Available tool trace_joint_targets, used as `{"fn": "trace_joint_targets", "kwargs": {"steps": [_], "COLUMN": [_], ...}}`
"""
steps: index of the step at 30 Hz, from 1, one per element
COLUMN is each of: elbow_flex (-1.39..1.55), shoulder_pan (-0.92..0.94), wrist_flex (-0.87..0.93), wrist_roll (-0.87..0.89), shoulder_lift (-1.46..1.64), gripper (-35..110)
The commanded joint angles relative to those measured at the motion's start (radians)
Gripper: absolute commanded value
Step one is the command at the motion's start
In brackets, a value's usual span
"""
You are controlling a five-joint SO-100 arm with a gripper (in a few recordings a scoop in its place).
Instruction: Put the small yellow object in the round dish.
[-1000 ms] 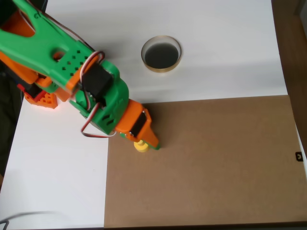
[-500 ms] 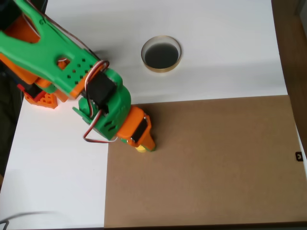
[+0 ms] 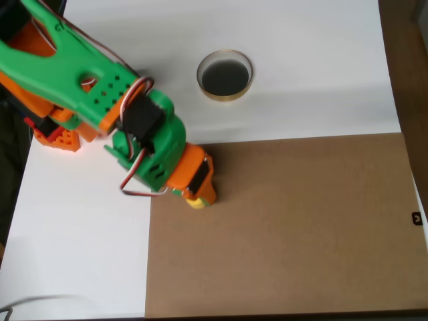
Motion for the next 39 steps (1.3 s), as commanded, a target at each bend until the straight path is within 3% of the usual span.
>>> {"fn": "trace_joint_targets", "kwargs": {"steps": [1, 12, 22, 29, 39], "elbow_flex": [-0.115, -0.229, -0.173, -0.021, 0.12], "shoulder_pan": [-0.086, -0.476, -0.824, -0.925, -0.854], "wrist_flex": [0.087, 0.258, 0.236, 0.1, -0.057], "wrist_roll": [-0.034, -0.063, 0.026, 0.078, 0.072], "shoulder_lift": [0.12, 0.209, 0.235, 0.249, 0.206], "gripper": [0, 0, 0, 0, 0]}}
